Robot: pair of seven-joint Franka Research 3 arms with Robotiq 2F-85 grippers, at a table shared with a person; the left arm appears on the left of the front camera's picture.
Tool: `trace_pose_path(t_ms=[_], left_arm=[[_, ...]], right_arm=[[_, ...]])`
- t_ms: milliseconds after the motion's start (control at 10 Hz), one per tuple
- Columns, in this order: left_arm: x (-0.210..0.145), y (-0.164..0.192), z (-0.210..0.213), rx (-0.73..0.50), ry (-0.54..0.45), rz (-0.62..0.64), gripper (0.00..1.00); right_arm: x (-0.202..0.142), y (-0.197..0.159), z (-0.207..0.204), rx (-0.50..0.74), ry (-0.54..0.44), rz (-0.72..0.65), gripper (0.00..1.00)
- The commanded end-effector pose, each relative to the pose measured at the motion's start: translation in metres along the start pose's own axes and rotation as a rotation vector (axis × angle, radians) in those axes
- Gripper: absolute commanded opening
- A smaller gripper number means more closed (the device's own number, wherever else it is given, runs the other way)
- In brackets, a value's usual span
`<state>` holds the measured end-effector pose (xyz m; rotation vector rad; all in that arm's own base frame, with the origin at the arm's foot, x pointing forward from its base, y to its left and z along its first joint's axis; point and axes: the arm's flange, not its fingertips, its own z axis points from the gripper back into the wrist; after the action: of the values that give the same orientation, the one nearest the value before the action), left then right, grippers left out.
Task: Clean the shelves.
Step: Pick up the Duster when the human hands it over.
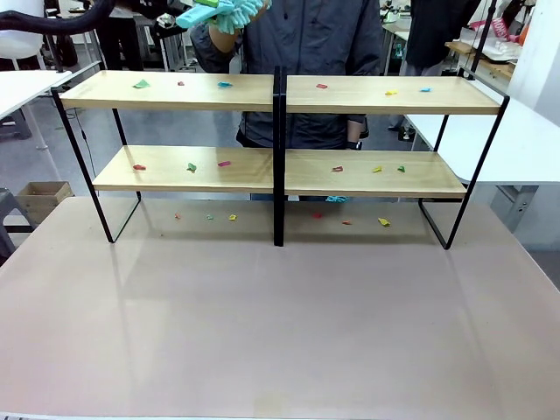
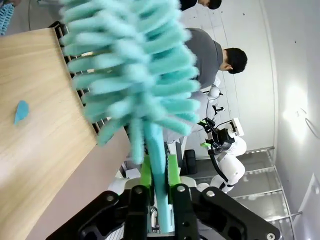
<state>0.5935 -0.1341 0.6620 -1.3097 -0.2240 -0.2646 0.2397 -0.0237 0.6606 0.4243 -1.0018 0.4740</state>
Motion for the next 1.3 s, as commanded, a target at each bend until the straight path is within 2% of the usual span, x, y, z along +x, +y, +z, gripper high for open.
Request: trace_pose_path(t_ms=[0,400,600,800,1000,1100,1200], left_arm=[[-0.005,-0.001,0.001,-0.017,0.015,-0.011,0.00],[-0.014,-0.009,0.008,-0.033,0.035,-0.045,0.00],[-0.058,-0.039,0.046,-0.030,0.141,-0.148,0.00],[-0.113,-0.063,0.146,0.102,0.131,-0.285,0.00],[-0.164,-0.065,0.246,0.295,0.131,-0.290,0.00],[-0.196,-0.072,0.289,0.230,0.198,-0.285,0.00],[-0.230,-0.075,0.332,0.244,0.175,-0.305,0.00]], right_arm=[[-0.001,0.000,0.000,0.001,-0.001,-0.001,1.00],[-0.001,0.000,0.000,0.001,-0.001,-0.001,1.00],[-0.001,0.000,0.000,0.001,-0.001,-0.001,1.00],[-0.001,0.000,0.000,0.001,-0.001,-0.001,1.00],[-0.001,0.000,0.000,0.001,-0.001,-0.001,1.00],[-0.001,0.000,0.000,0.001,-0.001,-0.001,1.00],[-0.001,0.000,0.000,0.001,-0.001,-0.001,1.00]])
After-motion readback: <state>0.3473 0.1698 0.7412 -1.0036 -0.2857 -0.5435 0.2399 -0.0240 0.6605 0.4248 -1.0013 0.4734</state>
